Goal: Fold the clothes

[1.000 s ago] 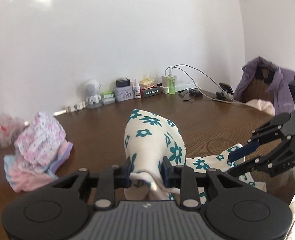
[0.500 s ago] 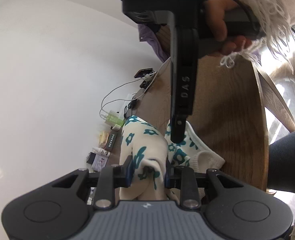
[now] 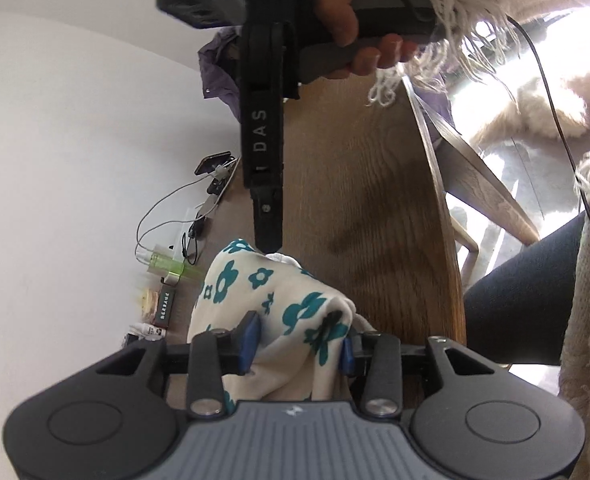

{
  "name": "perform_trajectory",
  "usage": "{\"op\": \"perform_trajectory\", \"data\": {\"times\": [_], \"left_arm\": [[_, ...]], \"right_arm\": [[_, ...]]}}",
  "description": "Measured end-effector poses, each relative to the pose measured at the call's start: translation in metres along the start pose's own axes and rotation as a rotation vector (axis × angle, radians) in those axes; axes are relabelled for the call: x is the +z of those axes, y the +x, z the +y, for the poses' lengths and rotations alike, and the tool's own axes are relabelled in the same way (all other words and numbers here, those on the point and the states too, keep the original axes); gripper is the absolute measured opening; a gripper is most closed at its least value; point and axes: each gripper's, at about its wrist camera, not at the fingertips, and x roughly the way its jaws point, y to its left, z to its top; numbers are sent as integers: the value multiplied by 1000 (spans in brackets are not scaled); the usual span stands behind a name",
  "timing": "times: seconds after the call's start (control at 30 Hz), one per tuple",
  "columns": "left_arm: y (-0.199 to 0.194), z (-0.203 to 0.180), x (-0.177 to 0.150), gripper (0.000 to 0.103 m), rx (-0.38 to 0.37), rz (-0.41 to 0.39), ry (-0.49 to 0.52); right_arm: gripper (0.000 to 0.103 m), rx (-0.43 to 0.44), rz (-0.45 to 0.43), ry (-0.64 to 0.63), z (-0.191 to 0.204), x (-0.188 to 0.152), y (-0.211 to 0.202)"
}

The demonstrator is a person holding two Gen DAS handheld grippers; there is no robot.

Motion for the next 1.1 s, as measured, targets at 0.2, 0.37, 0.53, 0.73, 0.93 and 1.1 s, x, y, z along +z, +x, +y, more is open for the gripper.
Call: {"op": "perform_trajectory", "data": {"times": [0.2, 0.37, 0.53, 0.73, 0.93, 1.1], "left_arm": [[-36, 52, -10, 62, -153, -73, -344], [-39, 106, -37, 63, -207, -94, -787], [-11, 134, -68, 34, -234, -24, -1103], [13, 131, -97, 17, -266, 35, -1168], [21, 136, -110, 18, -159, 91, -1116], [23, 132, -121, 18, -127, 88, -1151]], "right_arm": [[33, 42, -70, 57, -5, 16, -17], [47, 104, -98, 56, -1, 42, -3], [48, 147, 2, 88, -6, 60, 46], [38, 163, 124, 253, -22, 32, 68], [26, 103, 36, 361, 11, 0, 36], [24, 50, -58, 414, 38, -25, 27]]}}
